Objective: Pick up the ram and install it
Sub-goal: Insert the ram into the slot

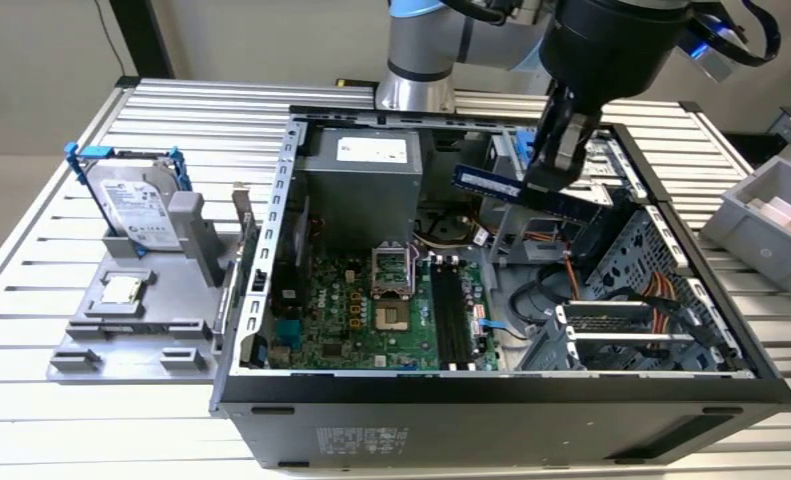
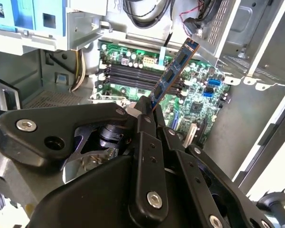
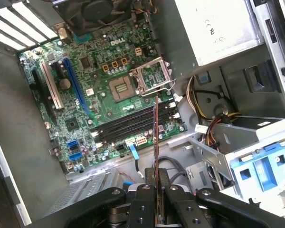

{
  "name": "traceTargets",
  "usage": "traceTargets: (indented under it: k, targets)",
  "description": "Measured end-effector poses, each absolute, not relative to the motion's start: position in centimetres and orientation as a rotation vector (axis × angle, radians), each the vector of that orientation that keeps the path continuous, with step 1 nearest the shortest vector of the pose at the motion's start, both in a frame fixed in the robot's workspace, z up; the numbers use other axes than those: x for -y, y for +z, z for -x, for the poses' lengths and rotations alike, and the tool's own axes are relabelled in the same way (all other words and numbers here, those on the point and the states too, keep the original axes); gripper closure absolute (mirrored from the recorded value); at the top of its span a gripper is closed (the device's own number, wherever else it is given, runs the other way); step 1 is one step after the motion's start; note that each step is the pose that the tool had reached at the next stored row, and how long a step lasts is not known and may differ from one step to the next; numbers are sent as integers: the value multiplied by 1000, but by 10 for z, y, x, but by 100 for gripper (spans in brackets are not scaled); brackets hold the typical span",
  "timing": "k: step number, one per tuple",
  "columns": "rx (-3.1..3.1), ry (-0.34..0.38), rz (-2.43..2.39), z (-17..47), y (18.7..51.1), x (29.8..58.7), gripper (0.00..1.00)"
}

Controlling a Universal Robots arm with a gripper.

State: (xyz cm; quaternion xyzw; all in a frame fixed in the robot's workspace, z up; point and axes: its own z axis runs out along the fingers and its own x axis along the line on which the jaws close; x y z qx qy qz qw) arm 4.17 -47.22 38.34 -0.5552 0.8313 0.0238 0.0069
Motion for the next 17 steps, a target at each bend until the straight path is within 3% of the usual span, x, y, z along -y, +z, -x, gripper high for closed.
traceTargets:
  k: [17]
  targets:
    - [-2683, 73, 1601, -42, 383, 472, 100]
